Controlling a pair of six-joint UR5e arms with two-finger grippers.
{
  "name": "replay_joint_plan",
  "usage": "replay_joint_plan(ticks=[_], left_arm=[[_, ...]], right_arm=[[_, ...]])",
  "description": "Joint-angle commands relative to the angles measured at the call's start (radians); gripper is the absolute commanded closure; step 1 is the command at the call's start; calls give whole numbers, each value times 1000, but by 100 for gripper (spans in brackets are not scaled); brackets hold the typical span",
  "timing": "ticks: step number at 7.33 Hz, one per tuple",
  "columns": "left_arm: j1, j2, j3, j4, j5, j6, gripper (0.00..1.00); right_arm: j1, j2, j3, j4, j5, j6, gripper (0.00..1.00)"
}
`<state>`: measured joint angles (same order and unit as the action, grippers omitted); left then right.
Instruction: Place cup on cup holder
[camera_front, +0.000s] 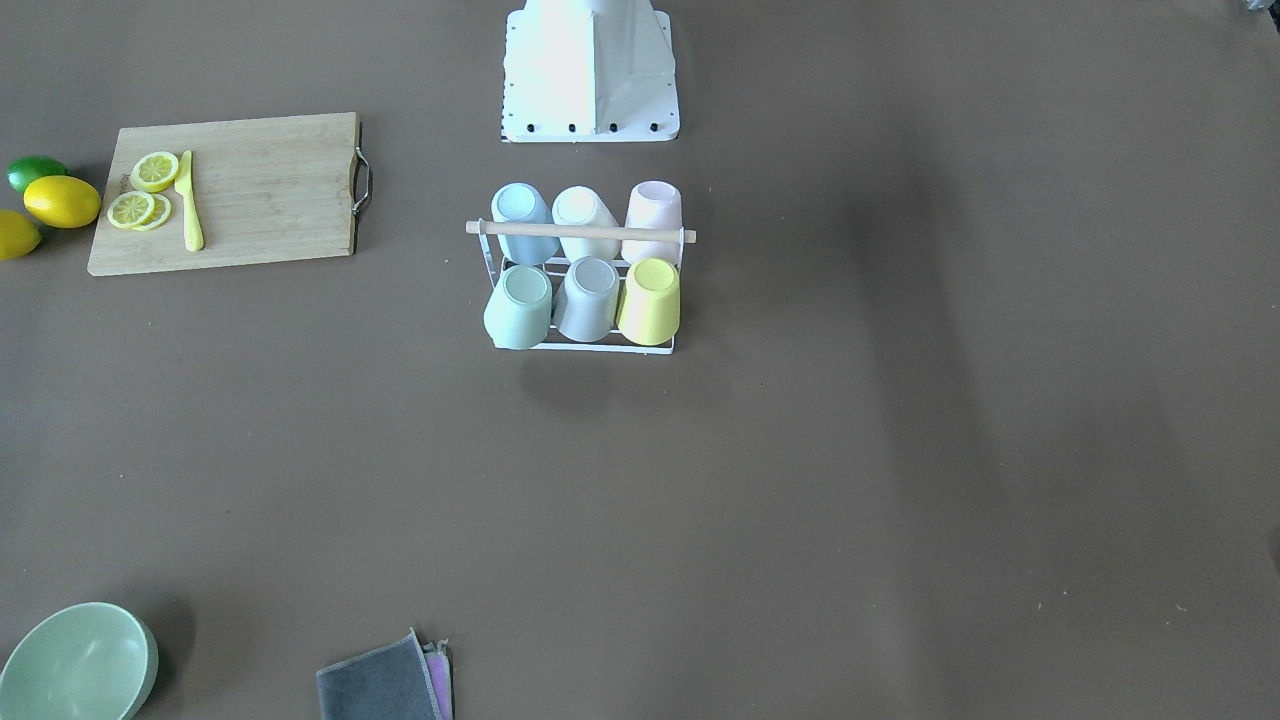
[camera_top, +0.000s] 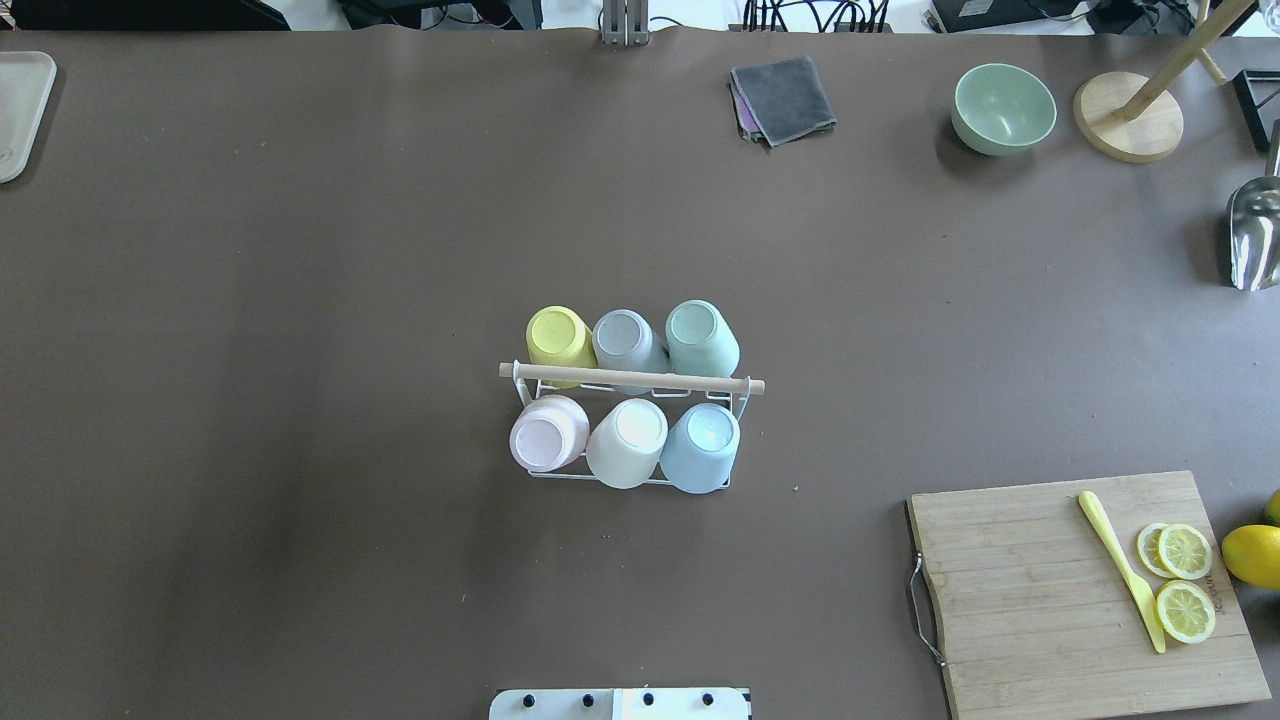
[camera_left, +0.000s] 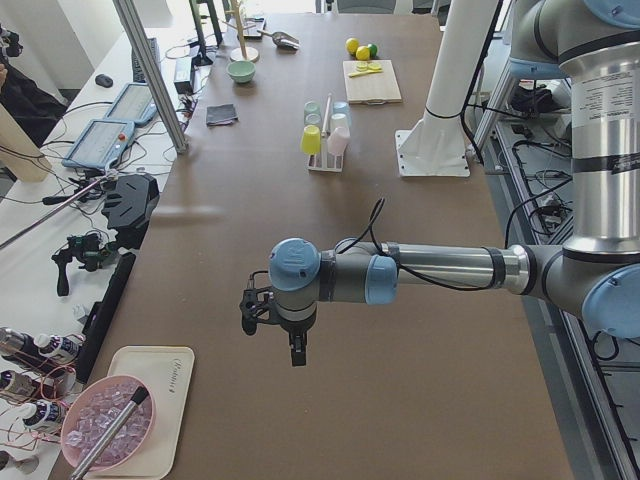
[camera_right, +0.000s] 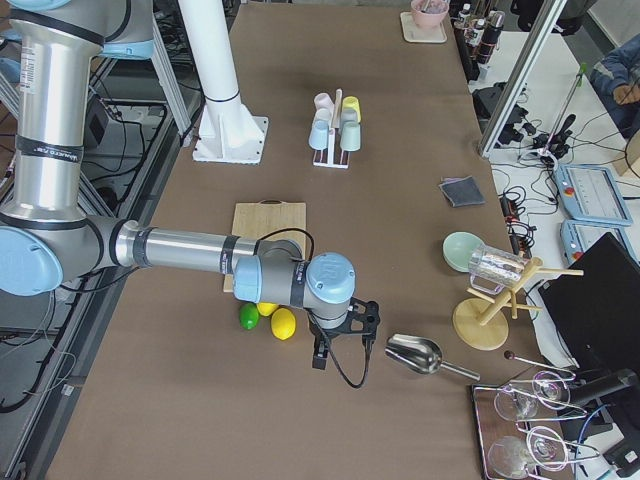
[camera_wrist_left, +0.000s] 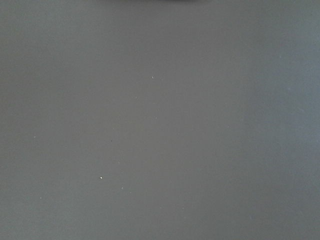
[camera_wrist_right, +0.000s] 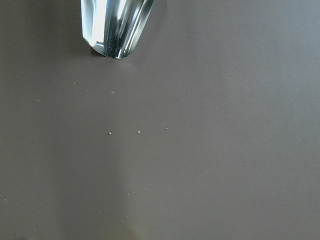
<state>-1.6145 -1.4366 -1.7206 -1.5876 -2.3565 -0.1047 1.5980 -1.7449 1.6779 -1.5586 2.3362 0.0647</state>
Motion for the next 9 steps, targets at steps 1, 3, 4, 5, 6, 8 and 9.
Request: replay_joint_plan(ticks=[1,3,4,5,6,8,9], left_arm=[[1,5,48,-81,-1,2,2],[1,1,47,-84,-1,0,2],[1,-4,45,-84,-1,0,2],[2,-31,42,-83,2,-3,2],[7,-48,42,-83,8,-3,2],[7,-54,41,-81,10,-4,2],[8,-56,39,-81,11,-4,2]], right_arm=[[0,2,-14,2,0,-8,0],[0,4,-14,2,-1,-8,0],[0,4,-14,2,0,-8,0],[0,4,-14,2,0,-8,0],[0,2,-14,2,-1,-8,0],[0,4,-12,2,-3,-8,0],[0,4,-14,2,-3,-8,0]])
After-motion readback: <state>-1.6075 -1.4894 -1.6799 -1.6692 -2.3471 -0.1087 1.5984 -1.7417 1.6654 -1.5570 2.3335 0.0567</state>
